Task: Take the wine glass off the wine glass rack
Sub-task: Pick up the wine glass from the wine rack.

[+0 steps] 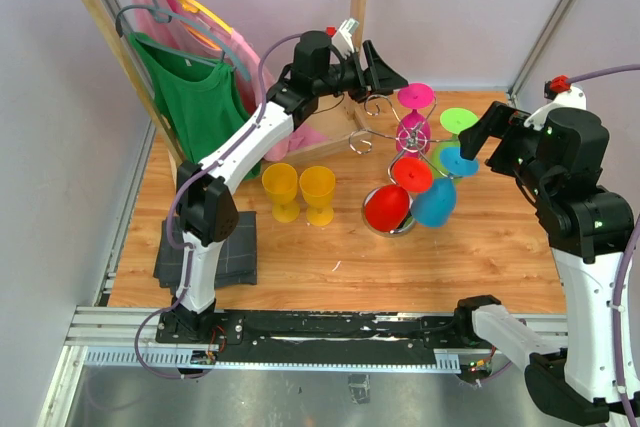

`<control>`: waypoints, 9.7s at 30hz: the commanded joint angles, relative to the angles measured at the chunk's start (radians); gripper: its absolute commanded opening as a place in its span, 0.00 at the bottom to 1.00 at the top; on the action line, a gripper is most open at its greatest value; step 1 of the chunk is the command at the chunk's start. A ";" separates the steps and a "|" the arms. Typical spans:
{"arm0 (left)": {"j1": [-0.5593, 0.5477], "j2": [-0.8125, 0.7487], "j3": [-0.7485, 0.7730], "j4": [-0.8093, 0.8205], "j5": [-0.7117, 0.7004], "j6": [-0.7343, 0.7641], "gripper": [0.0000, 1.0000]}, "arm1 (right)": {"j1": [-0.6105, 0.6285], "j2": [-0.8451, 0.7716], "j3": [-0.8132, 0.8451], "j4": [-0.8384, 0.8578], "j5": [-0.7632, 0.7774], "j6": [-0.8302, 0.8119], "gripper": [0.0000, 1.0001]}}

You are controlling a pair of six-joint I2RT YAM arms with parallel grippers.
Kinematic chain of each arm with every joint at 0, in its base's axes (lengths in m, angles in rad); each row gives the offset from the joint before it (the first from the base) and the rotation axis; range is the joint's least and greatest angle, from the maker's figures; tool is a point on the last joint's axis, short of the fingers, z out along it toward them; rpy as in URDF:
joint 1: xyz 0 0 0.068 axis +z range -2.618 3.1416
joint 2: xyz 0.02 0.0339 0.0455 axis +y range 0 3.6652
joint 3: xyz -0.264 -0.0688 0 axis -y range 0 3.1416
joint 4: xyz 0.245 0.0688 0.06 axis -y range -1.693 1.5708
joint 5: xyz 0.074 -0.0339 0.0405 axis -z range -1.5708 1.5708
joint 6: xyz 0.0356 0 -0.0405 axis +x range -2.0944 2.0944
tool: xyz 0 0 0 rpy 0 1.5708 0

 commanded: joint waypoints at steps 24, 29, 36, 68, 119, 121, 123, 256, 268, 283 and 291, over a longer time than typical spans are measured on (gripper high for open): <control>0.009 -0.012 -0.029 0.005 0.016 0.015 0.70 | -0.012 0.003 -0.001 0.021 -0.011 0.006 0.99; 0.021 -0.022 -0.024 -0.030 0.000 0.069 0.70 | -0.012 -0.001 -0.006 0.019 -0.006 0.003 0.99; 0.022 -0.051 -0.006 -0.092 -0.041 0.191 0.72 | -0.012 0.030 0.013 0.000 0.005 0.002 0.99; -0.005 -0.279 -0.080 -0.146 -0.062 0.655 0.88 | -0.165 0.025 0.160 -0.213 -0.148 0.065 0.99; -0.070 -0.392 -0.105 -0.123 -0.193 0.711 0.88 | -0.163 -0.333 -0.431 0.157 -0.616 0.763 0.60; -0.071 -0.392 -0.104 -0.124 -0.193 0.709 0.88 | -0.163 -0.332 -0.443 0.170 -0.622 0.767 0.59; -0.074 -0.390 -0.102 -0.123 -0.195 0.709 0.88 | -0.163 -0.333 -0.460 0.186 -0.630 0.774 0.57; -0.105 -0.347 -0.081 -0.141 -0.186 0.737 0.89 | -0.004 -0.245 -0.529 0.474 -0.671 0.849 0.01; -0.105 -0.348 -0.084 -0.143 -0.182 0.742 0.89 | 0.028 -0.243 -0.527 0.523 -0.616 0.866 0.01; -0.105 -0.343 -0.085 -0.149 -0.181 0.748 0.89 | 0.030 -0.228 -0.530 0.549 -0.642 0.876 0.01; -0.105 -0.340 -0.087 -0.145 -0.182 0.750 0.90 | 0.051 -0.223 -0.523 0.538 -0.647 0.865 0.01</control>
